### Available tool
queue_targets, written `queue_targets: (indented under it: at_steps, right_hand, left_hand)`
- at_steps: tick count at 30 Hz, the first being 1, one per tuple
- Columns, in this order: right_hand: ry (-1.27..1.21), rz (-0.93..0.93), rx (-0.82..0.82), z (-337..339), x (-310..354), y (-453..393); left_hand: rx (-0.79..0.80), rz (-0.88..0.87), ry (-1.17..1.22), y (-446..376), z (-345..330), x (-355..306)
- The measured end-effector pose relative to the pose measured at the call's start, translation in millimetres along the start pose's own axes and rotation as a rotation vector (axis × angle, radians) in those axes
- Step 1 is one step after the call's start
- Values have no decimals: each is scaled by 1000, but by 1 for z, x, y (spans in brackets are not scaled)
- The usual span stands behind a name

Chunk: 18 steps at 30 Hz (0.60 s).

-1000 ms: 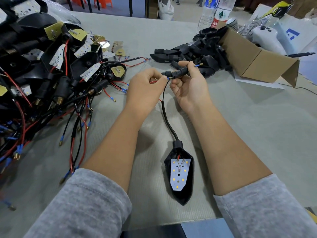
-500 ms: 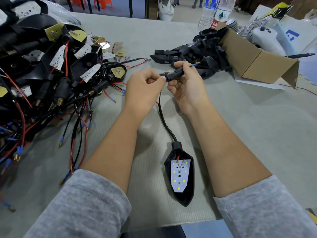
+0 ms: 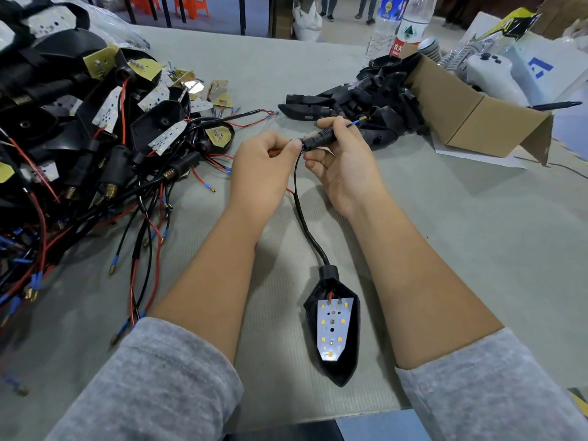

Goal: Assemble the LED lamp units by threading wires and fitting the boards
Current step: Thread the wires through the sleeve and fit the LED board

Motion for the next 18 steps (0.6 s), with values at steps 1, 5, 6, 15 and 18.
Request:
queue_targets:
  at_steps: [1,5,6,15,18]
  right_hand:
    - [5,1,0,0,0,0]
    - [47,-9,19,-3,0,1]
    - [56,-10,25,-3,0,1]
    - [-7,-23,11,-3,0,3]
    - [-50,-30,-38,3,-1,1]
  left_hand:
    - [1,7,5,0,0,0]
    - [26,1,-23,3,-3,-2]
    - [31,-6,-32,4,-3,-4]
    - [-6,56,1,2,-3,2]
    - [-34,61,4,1,1,3]
Point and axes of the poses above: each hand's wrist, its own y-axis away from the middle knuckle, its own z-axis out of the back of the hand, x = y × z, the point moved 9 cm from there along -y, towards the middle knuckle, and after that the axes turned 9 degrees about y, right-handed, at the moved point
